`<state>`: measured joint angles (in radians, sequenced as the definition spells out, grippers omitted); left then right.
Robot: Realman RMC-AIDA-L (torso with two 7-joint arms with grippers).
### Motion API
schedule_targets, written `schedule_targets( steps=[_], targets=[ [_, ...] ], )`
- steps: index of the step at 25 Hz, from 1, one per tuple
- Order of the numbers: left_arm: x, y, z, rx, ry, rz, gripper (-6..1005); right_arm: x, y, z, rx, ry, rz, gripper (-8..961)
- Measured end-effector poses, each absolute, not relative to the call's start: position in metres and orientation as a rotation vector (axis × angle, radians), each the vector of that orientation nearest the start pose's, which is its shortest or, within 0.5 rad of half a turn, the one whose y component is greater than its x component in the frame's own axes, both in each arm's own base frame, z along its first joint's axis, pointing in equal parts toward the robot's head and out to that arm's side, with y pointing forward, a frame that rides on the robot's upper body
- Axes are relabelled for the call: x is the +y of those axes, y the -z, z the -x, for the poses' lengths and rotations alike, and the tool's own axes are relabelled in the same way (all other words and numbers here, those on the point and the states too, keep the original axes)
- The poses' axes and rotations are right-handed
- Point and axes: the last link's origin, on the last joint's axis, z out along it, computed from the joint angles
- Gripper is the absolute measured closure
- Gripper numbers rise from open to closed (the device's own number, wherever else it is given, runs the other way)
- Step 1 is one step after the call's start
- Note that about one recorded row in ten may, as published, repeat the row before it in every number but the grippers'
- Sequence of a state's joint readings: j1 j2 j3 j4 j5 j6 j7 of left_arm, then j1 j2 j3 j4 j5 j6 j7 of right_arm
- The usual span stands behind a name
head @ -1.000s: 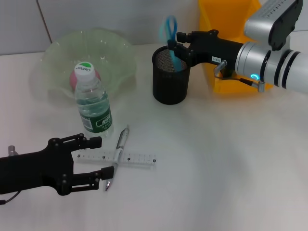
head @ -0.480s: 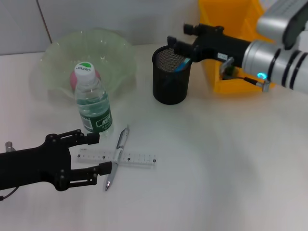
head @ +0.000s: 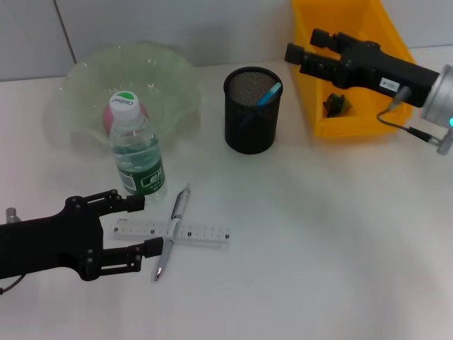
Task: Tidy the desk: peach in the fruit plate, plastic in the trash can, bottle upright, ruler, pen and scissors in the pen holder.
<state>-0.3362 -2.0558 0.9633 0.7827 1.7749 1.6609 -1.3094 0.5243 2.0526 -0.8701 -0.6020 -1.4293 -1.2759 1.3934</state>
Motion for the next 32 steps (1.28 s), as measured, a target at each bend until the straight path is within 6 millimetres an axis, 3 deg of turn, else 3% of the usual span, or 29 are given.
schedule_targets(
  steps=[5, 13, 21, 28, 32],
  targets=[
    [0.282, -0.004, 0.267, -0.448, 0.771, 2.831, 192, 0.361, -0.037, -0.245, 0.771, -0.983, 2.459, 138],
    [0.283, -0.004, 0.262, -0.399, 0.737, 2.862, 192, 0.327, -0.043, -0.258, 0.826, -0.602, 2.823, 135],
    [0.287, -0.004, 0.257, -0.385, 0.712, 2.890, 192, 0.309, -0.049, -0.277, 0.800, -0.375, 2.896, 135],
    [0.294, 0.000, 0.245, -0.422, 0.606, 2.969, 193, 0.300, -0.055, -0.285, 0.737, -0.412, 2.883, 135],
    [0.299, 0.006, 0.224, -0.332, 0.472, 3.016, 193, 0.299, -0.057, -0.291, 0.755, -0.402, 2.855, 135]
  ],
)
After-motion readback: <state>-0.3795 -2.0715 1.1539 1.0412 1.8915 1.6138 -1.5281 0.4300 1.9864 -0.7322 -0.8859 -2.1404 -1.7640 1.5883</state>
